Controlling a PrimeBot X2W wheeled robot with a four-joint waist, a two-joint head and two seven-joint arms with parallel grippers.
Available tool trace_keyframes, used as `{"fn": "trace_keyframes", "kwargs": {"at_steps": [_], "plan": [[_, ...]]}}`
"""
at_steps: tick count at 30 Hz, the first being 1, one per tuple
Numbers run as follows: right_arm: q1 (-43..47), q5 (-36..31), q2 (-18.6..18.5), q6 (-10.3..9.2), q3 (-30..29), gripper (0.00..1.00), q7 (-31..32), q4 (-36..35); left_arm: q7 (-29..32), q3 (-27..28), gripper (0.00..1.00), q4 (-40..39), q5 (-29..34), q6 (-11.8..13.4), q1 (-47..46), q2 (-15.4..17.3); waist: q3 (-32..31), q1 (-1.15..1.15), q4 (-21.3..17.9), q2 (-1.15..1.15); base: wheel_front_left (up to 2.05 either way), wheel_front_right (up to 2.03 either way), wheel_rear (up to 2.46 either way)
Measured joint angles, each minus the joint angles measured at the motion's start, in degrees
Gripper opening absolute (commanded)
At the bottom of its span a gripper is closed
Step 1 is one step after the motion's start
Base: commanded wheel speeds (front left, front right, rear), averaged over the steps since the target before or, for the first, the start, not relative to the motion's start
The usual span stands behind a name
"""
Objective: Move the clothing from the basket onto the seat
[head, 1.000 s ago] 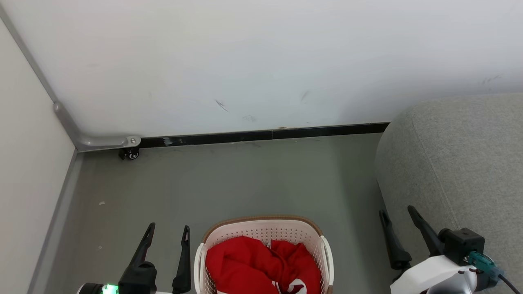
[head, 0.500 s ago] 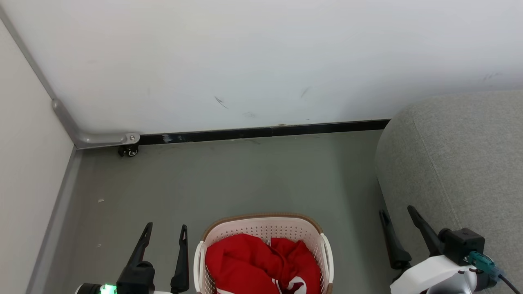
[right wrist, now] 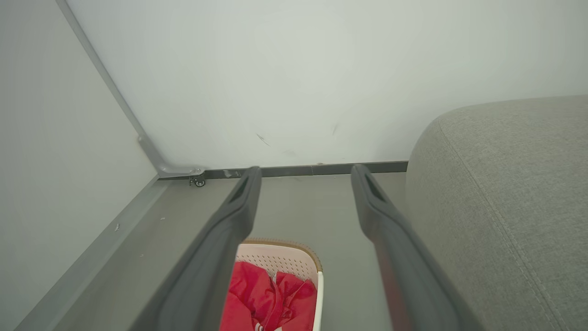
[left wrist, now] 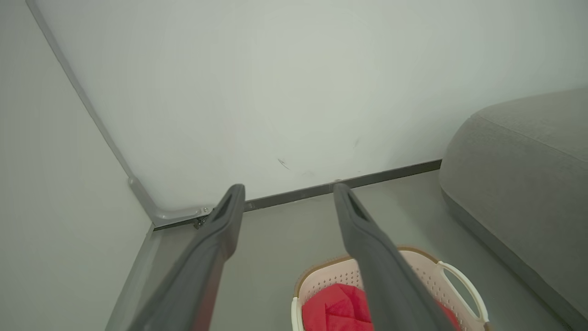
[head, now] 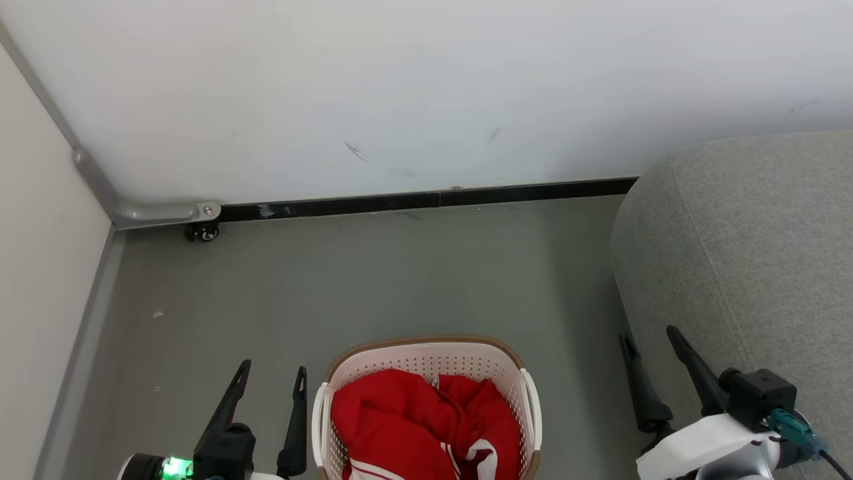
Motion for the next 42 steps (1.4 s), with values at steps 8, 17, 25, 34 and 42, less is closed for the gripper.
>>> {"fn": "trace_keyframes", "kwargs": {"at_steps": [8,17,25,34,42], "plan": [[-0.08,-0.07,0.00,0.00,-0.45,1.00,-0.80,-0.86,-0.01,-1.85,1.00,1.79,1.16,-2.01,-2.62,0.79,2.06,0.00,-0.64,0.00,0.00,0.00,0.00],[-0.47,-0.52,0.00,0.00,-0.51,1.00,-1.27,-2.16,-0.01,-3.90,1.00,5.00,2.81,-4.07,-6.47,1.65,5.38,0.00,-1.47,0.00,0.00,0.00,0.00],[-2.18,-0.58,0.00,0.00,-0.51,1.00,-1.67,-3.76,-0.01,-5.43,1.00,7.88,4.06,-5.04,-9.53,1.64,8.96,0.00,-2.20,0.00,0.00,0.00,0.00],[-4.75,-0.58,-0.01,0.00,-0.76,1.00,-2.33,-4.65,-0.01,-6.12,1.00,10.79,5.00,-5.54,-12.93,1.70,13.19,0.00,-2.96,0.00,0.00,0.00,0.00],[-7.71,-0.57,-0.02,0.00,-0.74,1.00,-2.93,-5.41,-0.01,-7.53,1.00,13.44,6.64,-6.23,-16.70,1.79,17.39,0.00,-3.62,0.00,0.00,0.00,0.00]]}}
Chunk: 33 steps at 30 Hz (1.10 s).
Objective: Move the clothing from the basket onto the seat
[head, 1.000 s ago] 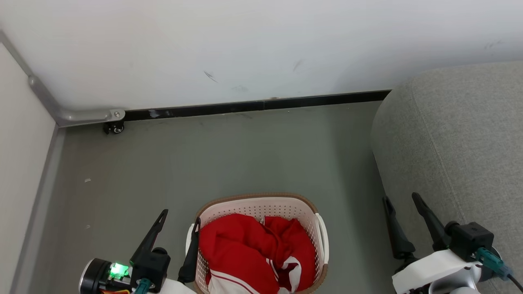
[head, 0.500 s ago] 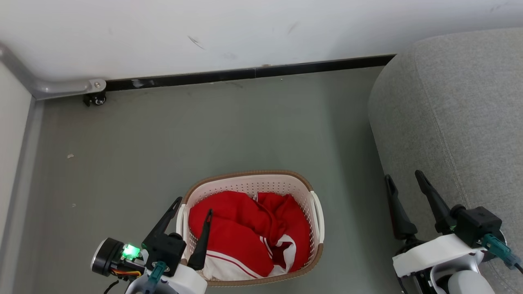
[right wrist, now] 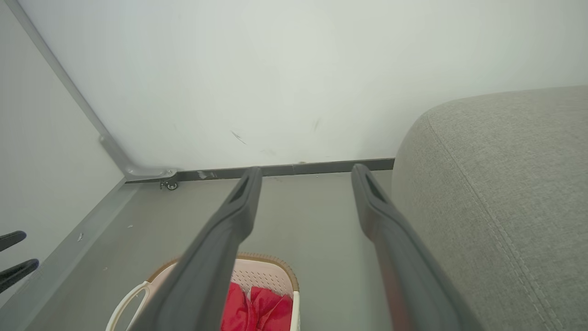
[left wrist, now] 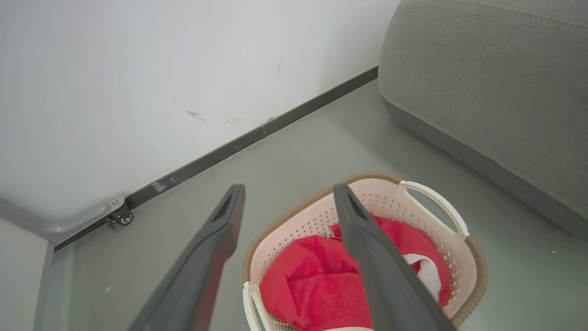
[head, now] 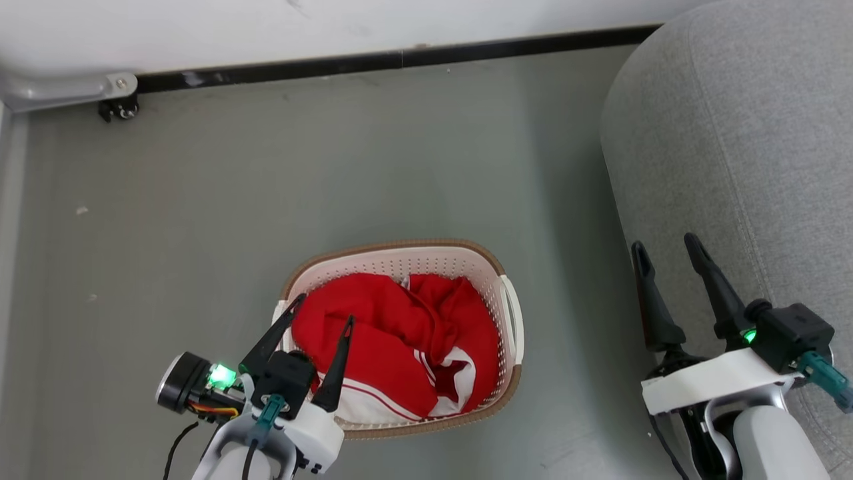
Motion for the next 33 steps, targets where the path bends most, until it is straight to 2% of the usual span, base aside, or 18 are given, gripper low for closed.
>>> {"fn": "trace_keyframes", "kwargs": {"at_steps": [8,15,27,33], "plan": [[-2.56,0.00,-0.01,0.01,0.01,1.00,-0.83,-0.55,0.00,-1.51,1.00,2.83,1.47,-1.60,-3.43,0.19,3.64,0.00,-0.72,0.00,0.00,0.00,0.00],[-4.66,0.07,-0.02,0.01,0.20,1.00,-0.99,-0.69,0.00,-3.19,1.00,5.28,3.09,-1.98,-5.67,0.25,6.29,0.00,-1.38,0.00,0.00,0.00,0.00],[-7.81,0.49,-0.04,0.01,0.30,1.00,-1.99,-1.23,0.15,-6.20,1.00,10.87,6.48,-4.48,-11.19,1.90,11.35,0.00,-2.92,0.00,0.00,0.00,0.00],[-8.47,0.88,-0.07,0.01,0.58,1.00,-2.49,-1.20,0.86,-7.81,1.00,13.36,8.92,-4.86,-14.40,1.89,13.70,0.00,-3.78,0.00,0.00,0.00,0.00]]}}
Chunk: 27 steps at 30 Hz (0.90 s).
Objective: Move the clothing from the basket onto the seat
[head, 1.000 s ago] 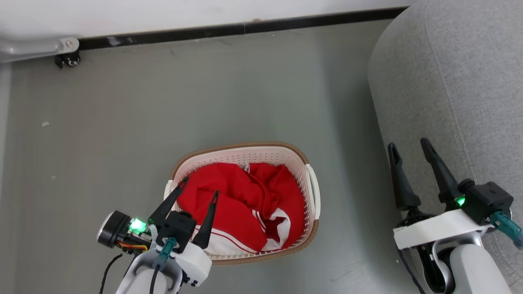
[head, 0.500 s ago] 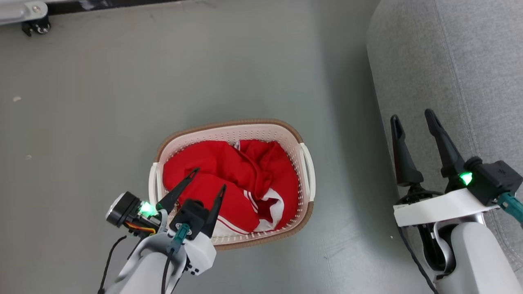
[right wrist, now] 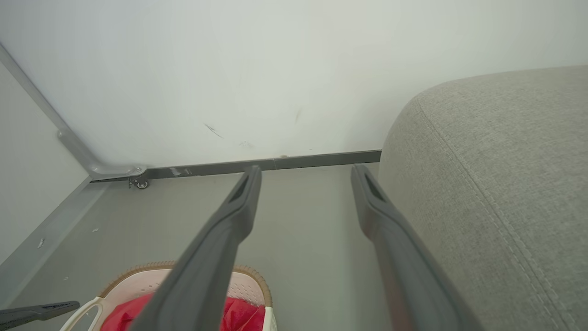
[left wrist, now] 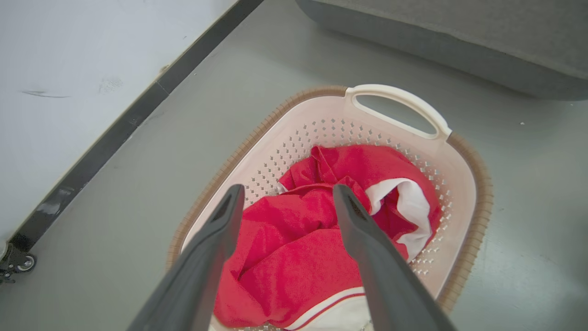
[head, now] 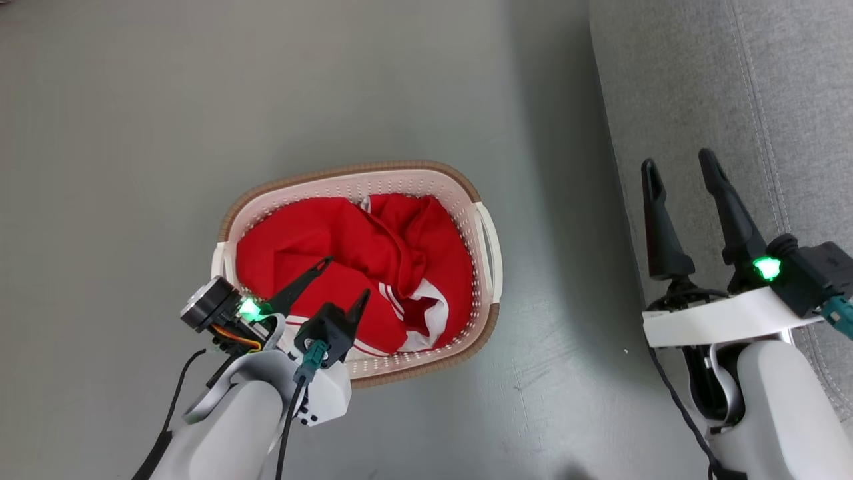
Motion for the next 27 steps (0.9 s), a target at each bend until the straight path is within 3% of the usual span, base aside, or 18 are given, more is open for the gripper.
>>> {"fn": "trace_keyframes", "kwargs": {"at_steps": [27], "plan": [[-6.83,1.08,-0.08,0.00,1.77,1.00,-2.01,0.34,2.44,-6.82,1.00,10.69,8.06,-2.01,-10.67,1.44,9.28,0.00,-2.63,0.00,0.00,0.00,0.00]]}}
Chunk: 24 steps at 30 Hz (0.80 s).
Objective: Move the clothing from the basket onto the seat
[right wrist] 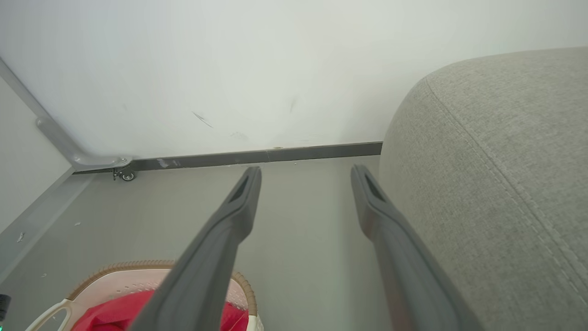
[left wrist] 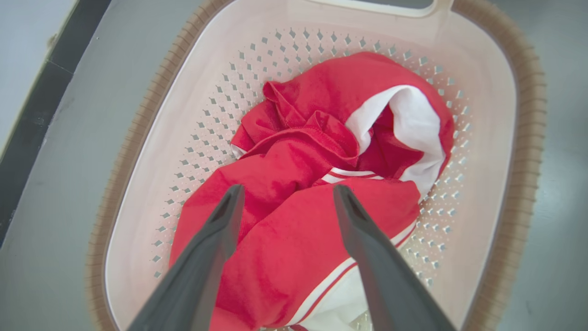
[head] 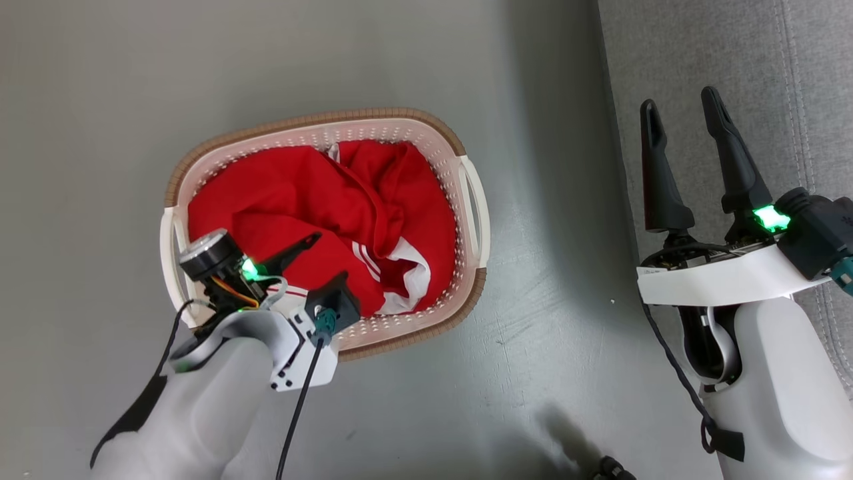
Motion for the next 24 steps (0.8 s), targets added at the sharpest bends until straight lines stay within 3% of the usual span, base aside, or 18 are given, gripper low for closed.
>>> {"fn": "trace_keyframes", "kwargs": {"at_steps": [24], "plan": [[-4.93,1.72,-0.05,0.00,0.93,1.00,-1.01,0.41,3.18,-3.20,1.00,7.72,4.15,-0.99,-7.60,0.90,5.92,0.00,-2.52,0.00,0.00,0.00,0.00]]}}
